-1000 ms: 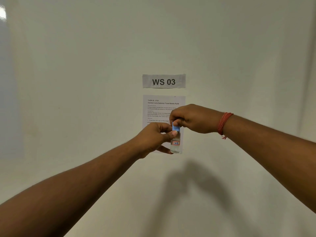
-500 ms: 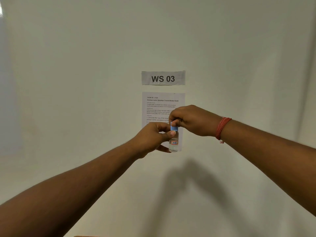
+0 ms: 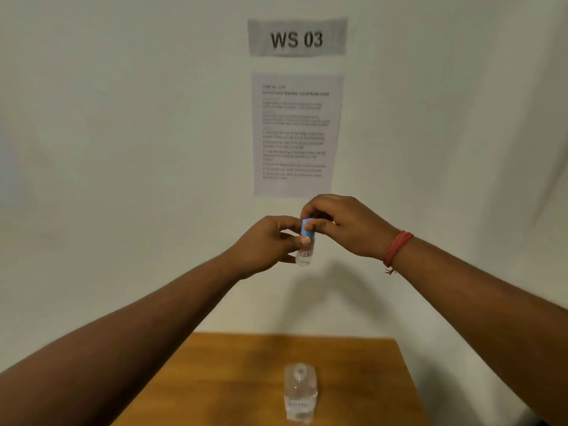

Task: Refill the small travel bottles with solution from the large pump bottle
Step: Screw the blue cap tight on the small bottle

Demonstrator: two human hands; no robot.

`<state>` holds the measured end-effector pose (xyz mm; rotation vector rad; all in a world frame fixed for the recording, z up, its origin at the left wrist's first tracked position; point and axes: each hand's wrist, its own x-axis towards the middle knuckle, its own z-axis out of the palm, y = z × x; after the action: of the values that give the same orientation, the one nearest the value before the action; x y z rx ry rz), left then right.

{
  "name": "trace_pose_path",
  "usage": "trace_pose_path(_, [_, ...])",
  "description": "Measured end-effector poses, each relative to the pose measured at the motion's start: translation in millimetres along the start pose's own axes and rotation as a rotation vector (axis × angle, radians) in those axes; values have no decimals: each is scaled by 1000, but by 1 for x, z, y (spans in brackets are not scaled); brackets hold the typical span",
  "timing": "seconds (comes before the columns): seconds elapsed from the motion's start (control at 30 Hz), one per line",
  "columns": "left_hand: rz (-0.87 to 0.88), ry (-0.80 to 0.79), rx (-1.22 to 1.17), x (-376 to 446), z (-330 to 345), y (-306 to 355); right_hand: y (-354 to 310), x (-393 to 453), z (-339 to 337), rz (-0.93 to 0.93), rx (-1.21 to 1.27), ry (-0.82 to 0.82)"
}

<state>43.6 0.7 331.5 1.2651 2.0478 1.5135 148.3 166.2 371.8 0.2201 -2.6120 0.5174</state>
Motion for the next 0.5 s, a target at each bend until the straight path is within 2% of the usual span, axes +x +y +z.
trace_pose_path(0.23, [-192, -26, 4, -63, 53, -105, 27, -77, 119, 104, 180, -70])
trace_pose_path(0.5, [-291, -104, 84, -142, 111, -199, 37, -169, 231, 271, 288, -200])
